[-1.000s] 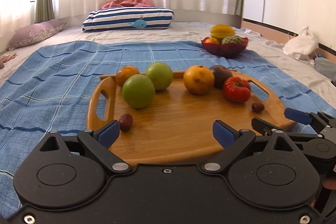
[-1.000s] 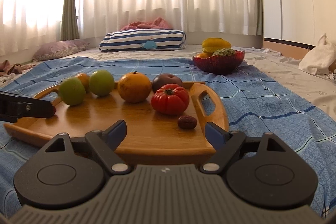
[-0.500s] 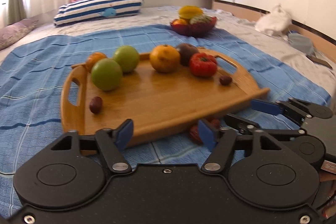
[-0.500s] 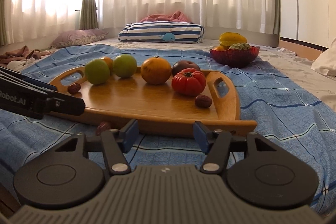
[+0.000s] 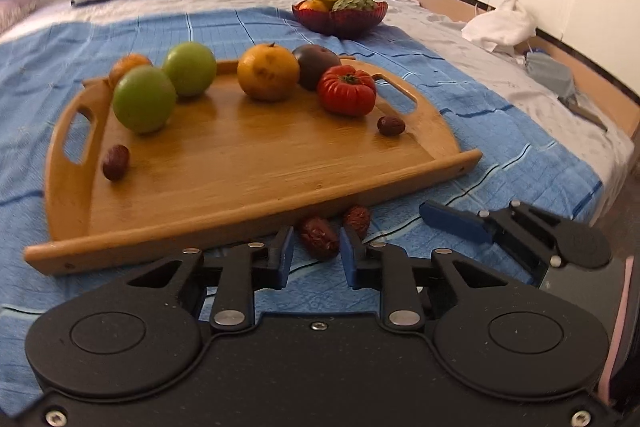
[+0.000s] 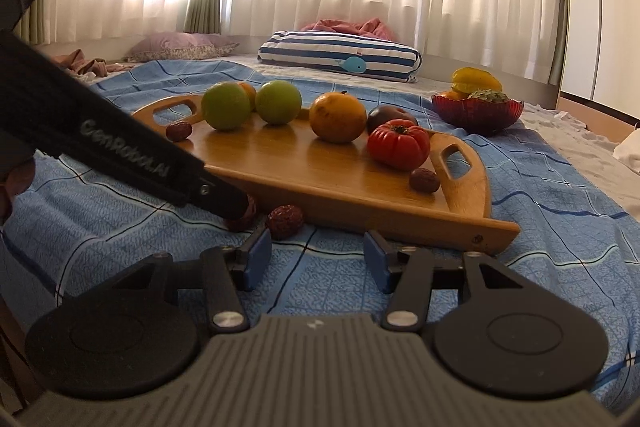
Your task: Organize fruits
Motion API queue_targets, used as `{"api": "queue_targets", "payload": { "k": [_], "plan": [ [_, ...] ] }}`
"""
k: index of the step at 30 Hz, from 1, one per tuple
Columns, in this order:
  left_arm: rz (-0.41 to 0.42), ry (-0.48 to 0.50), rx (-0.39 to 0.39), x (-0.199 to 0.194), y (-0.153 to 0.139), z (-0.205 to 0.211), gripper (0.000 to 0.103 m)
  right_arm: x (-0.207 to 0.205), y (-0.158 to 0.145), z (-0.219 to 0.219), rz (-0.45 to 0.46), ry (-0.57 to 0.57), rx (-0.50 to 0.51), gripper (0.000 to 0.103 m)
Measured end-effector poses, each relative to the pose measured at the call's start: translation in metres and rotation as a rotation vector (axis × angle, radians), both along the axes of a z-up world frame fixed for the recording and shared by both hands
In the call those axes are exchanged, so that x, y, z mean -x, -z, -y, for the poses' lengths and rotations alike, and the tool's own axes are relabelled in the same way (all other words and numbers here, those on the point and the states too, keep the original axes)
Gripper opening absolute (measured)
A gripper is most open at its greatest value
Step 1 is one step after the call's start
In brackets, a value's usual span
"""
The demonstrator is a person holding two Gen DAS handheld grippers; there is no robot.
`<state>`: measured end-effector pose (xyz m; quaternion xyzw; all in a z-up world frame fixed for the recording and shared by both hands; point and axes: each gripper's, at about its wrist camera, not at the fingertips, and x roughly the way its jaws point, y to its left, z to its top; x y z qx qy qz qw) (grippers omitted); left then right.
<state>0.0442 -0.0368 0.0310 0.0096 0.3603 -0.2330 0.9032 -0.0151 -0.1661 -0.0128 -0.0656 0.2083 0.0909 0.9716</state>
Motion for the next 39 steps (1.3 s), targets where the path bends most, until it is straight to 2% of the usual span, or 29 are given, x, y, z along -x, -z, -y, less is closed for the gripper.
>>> {"api": "queue_targets", "payload": {
  "k": [6, 10, 15, 20, 22, 30, 34, 39],
  "plan": [
    [-0.016, -0.027, -0.001, -0.007, 0.008, 0.007, 0.021, 0.000, 0.001, 0.001, -0.001, 0.005, -0.006, 0.059],
    [0.025, -0.027, -0.014, 0.003, 0.001, 0.005, 0.021, -0.002, 0.001, 0.000, 0.000, 0.008, -0.010, 0.059],
    [0.024, -0.057, -0.041, 0.005, -0.003, -0.008, 0.021, -0.005, 0.001, -0.004, 0.001, -0.004, -0.013, 0.055],
    [0.039, -0.097, -0.080, 0.009, -0.002, -0.019, 0.021, -0.009, 0.001, -0.009, -0.004, -0.007, -0.015, 0.047],
    [0.031, -0.104, -0.079, 0.010, 0.000, -0.023, 0.021, -0.012, 0.001, -0.012, -0.007, -0.009, -0.016, 0.043],
    [0.019, -0.133, -0.069, 0.007, 0.006, -0.028, 0.022, -0.020, 0.001, -0.019, -0.017, -0.013, -0.035, 0.037],
    [0.008, -0.154, -0.059, 0.005, 0.010, -0.030, 0.023, -0.021, 0.002, -0.019, -0.018, -0.010, -0.046, 0.029],
    [0.017, -0.176, -0.051, 0.007, 0.013, -0.030, 0.025, -0.018, 0.002, -0.018, -0.014, -0.004, -0.058, 0.028]
  ]
}}
